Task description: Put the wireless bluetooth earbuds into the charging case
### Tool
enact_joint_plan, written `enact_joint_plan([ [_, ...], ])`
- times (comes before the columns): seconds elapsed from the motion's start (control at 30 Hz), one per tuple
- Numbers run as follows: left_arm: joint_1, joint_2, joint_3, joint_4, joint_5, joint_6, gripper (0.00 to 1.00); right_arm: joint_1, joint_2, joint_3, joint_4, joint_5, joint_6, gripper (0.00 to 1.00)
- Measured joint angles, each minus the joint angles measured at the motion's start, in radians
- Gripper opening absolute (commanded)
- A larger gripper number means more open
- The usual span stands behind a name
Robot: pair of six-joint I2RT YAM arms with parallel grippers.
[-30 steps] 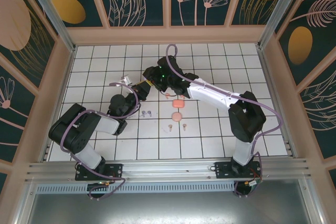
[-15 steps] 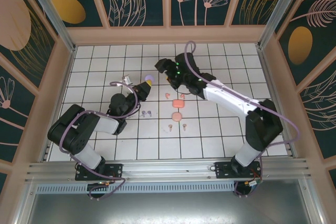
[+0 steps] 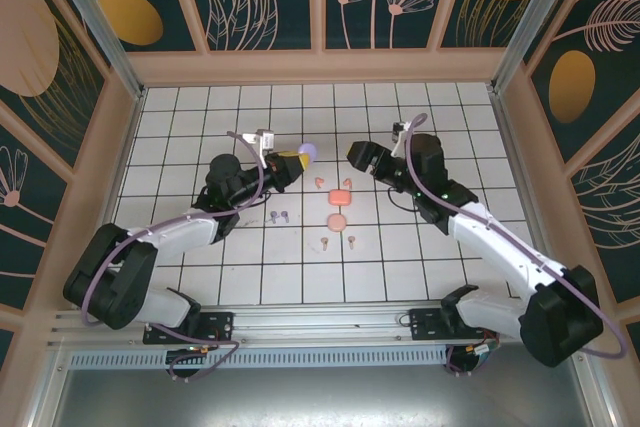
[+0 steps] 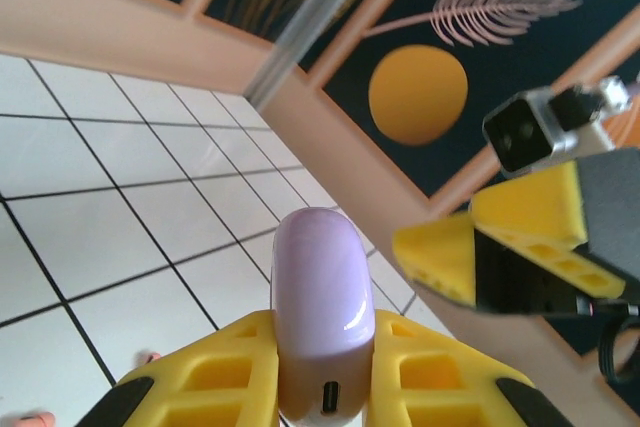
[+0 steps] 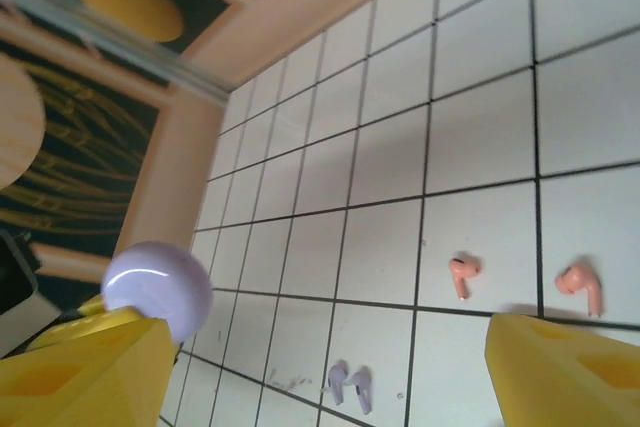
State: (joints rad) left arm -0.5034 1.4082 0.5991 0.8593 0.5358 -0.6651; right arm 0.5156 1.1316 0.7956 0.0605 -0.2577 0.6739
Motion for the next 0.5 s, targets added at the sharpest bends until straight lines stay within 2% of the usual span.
enact_joint_plan([
  [0.13,0.0,-0.008,0.023,-0.08,0.087,0.035,0.0,-0.004,-0.005,0.0,0.026,-0.121,-0.127,0.81],
  [0.3,0.0,-0.008,0.037,-0.132,0.162,0.053,0.0,-0.002,0.028,0.0,0.053,-0.245,-0.208,0.79],
  [0.5,0.0,-0.008,0.039,-0.15,0.199,0.057,0.0,0.02,0.079,0.0,0.073,-0.294,-0.244,0.78],
])
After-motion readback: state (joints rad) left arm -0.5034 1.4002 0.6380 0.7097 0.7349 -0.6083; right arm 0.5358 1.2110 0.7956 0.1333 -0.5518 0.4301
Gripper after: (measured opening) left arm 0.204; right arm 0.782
